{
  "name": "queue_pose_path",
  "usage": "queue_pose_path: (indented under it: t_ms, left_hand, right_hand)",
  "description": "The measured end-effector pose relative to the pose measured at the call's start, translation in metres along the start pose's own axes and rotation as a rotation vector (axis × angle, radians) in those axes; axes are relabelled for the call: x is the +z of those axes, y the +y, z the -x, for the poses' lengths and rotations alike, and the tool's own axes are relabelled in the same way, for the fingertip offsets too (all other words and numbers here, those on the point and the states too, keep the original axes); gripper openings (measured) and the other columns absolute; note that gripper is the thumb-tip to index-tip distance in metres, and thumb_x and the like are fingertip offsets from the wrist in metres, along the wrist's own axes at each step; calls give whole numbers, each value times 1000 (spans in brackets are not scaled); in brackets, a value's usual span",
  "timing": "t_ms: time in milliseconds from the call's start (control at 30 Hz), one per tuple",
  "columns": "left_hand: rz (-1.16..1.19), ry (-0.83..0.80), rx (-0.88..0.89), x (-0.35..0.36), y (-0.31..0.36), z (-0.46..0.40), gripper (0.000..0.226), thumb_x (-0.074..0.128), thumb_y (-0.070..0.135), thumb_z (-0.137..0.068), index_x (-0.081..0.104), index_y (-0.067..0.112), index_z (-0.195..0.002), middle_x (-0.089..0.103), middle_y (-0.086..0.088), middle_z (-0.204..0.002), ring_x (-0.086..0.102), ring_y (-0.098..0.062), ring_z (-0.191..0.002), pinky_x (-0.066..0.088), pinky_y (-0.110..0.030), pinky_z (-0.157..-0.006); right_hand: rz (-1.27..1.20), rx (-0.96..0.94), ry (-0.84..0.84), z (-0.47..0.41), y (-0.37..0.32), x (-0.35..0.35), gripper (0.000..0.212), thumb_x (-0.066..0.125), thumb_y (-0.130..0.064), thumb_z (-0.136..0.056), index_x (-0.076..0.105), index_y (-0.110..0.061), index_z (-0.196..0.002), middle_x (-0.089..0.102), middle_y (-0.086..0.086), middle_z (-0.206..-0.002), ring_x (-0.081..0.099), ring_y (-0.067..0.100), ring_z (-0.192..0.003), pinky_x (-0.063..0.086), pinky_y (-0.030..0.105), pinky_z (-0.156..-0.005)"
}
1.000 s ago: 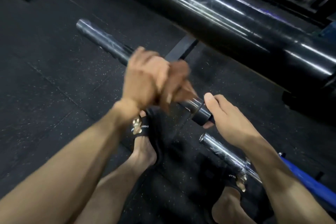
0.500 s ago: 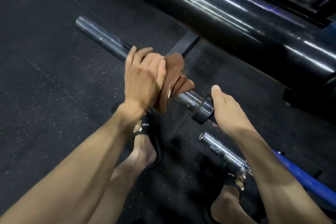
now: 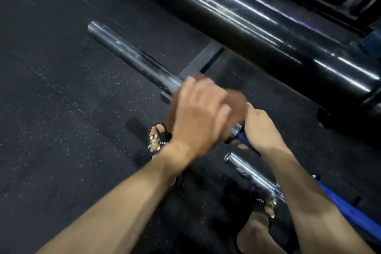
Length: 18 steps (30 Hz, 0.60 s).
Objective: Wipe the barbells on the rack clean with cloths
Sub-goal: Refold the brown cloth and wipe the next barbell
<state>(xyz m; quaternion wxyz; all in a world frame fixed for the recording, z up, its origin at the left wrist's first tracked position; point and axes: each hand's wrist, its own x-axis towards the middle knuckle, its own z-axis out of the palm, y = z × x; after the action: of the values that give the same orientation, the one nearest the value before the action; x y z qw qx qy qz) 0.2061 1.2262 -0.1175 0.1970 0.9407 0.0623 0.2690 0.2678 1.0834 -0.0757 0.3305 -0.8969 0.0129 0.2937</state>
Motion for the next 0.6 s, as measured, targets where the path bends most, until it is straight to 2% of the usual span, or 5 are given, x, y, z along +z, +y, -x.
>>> queue_pose_path:
  t_ms: [100,267,333,433,600]
  left_hand:
    - [-32,-97,188,0,-4,2,38,39,31,-104,68,10,-120,68,-7,-118,61,-27,-117,28,-47,-121]
    - [-108,40,-40,-8,-39,-24,29,45,28,-104,69,12,-110,70,-4,-107,61,-26,-110,28,-48,-121]
    - [-69,50,-124,-2,-16,-10,28,45,27,-103,67,13,-113,68,-4,-113,57,-25,-119,22,-50,-123]
    - [-52,-18,92,2,0,2,31,45,28,-104,68,13,-116,68,-4,-117,58,-28,-117,25,-50,-121]
    - [-115,57,-69,-7,-50,-26,30,45,30,-104,69,15,-112,70,-2,-111,58,-27,-116,27,-53,-119]
  right_hand:
    - [-18,36,-15,-3,2,2,6,60,-12,-93,62,-14,-99,72,4,-70,73,13,-57,61,31,-52]
    - [41,13,-26,2,-2,3,63,19,-61,-95,68,-22,-98,76,4,-74,75,20,-72,59,47,-85]
    - [79,-18,-8,3,-2,6,54,21,-59,-90,64,-26,-89,75,1,-78,73,27,-83,55,53,-89]
    - [116,-17,15,1,2,10,23,36,-32,-95,56,-29,-85,69,-3,-75,72,27,-77,57,55,-80]
    - [26,20,-11,4,-5,3,48,19,-57,-96,51,-24,-84,75,7,-73,75,24,-66,54,50,-93]
